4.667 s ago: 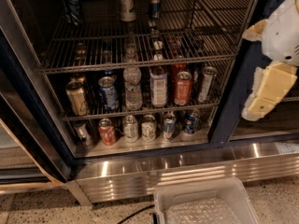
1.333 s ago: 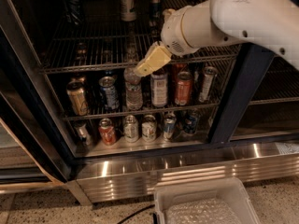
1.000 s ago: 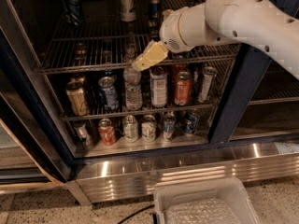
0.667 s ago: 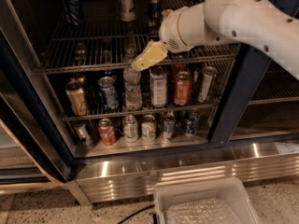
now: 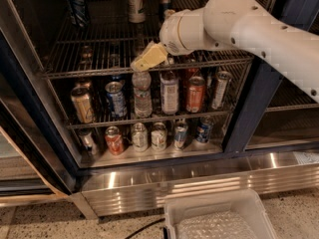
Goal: Pick 7up can from top shelf of fridge
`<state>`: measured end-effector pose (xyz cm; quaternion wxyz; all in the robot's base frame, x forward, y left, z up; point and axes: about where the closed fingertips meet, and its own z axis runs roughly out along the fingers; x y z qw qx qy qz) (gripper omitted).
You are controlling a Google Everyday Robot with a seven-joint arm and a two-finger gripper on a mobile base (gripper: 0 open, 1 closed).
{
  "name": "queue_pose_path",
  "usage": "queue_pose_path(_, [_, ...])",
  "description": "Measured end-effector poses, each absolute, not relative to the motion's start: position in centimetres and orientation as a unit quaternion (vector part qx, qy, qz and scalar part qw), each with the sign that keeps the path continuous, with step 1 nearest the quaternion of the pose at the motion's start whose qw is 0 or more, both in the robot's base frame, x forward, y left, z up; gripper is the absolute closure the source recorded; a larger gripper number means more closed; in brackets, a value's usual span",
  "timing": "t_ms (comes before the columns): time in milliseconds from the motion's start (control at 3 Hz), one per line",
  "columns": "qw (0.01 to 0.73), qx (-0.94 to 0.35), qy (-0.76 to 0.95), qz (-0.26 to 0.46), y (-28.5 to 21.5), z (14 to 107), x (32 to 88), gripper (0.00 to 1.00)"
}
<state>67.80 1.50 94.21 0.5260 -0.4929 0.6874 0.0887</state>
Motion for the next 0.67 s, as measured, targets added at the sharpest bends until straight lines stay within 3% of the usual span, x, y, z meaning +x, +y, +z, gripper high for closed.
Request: queue_pose_path(667, [0.58, -0.434, 0.681, 0.107, 2.5, 95.8, 72.3, 0.0])
